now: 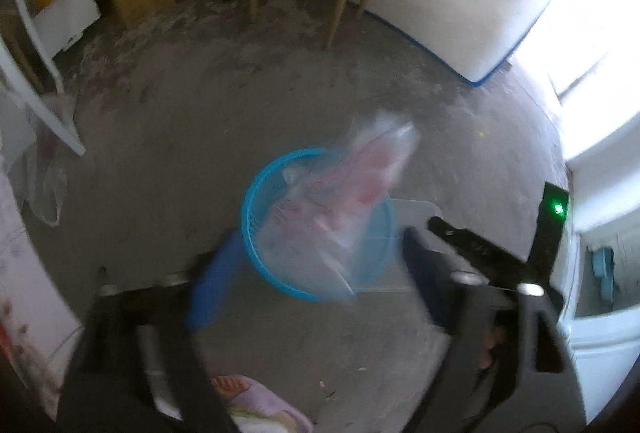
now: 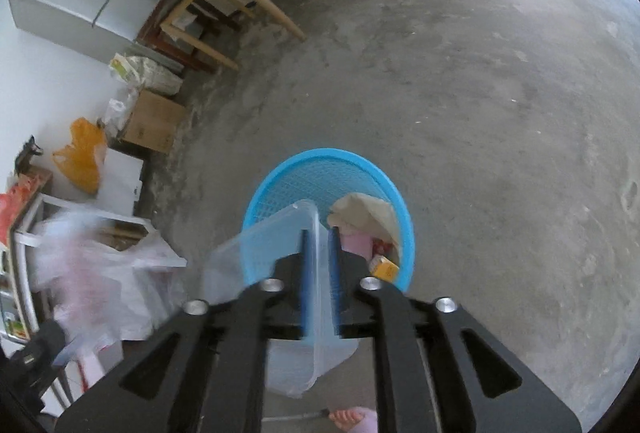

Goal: Collect trash
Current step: 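Carry bag and tub to the blue wastebasket and open both grippers, then return both grippers to the table toward the orange peel and blue wrapper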

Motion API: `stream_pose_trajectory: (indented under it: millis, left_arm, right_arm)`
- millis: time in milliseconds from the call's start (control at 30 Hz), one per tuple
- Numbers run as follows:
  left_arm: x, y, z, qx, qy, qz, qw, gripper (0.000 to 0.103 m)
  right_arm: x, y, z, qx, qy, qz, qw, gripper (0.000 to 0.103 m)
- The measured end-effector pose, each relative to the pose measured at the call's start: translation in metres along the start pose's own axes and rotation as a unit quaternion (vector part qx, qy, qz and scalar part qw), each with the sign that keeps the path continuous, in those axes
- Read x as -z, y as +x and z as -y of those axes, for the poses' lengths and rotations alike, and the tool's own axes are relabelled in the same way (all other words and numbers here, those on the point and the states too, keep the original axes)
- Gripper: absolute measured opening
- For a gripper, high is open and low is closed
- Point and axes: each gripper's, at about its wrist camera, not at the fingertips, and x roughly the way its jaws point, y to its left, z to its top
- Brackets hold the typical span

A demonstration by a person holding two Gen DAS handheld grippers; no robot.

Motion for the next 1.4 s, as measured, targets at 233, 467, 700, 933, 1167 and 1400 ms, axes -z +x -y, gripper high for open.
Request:
stream_pose_trajectory:
  millis: [233, 467, 700, 933, 1167, 1400]
  left_arm:
    - [0.006, -0.019, 0.007, 0.018, 0.012, 0.006, 0.9997, 0.082]
    - [0.025, -0.103, 0.002, 0.043, 0.032, 0.064, 0.9965, 0.082]
    - [0.097, -0.24, -0.06, 0.057, -0.044, 0.194, 0.9784, 0.083]
    - [0.231, -0.363, -0.149, -0.046, -0.156, 0.296, 0.9413, 0.087]
    - [0.398, -0.426, -0.226, -0.136, -0.337, 0.34, 0.8675, 0.087]
    - [0.484, -0.397, -0.241, -0.147, -0.403, 0.322, 0.8437, 0.087]
  right_arm:
    - [0.003, 0.01, 0.012, 0.013, 0.006, -0.009, 1.0, 0.038]
    - [0.021, -0.038, 0.021, 0.003, -0.028, 0.007, 1.0, 0.043]
    - [0.044, -0.113, 0.003, -0.016, -0.102, 0.033, 0.994, 0.061]
    - [0.068, -0.187, -0.041, -0.079, -0.187, 0.056, 0.978, 0.063]
    - [0.115, -0.215, -0.105, -0.155, -0.26, 0.012, 0.953, 0.063]
    - [0.216, -0.218, -0.195, -0.229, -0.373, -0.099, 0.894, 0.063]
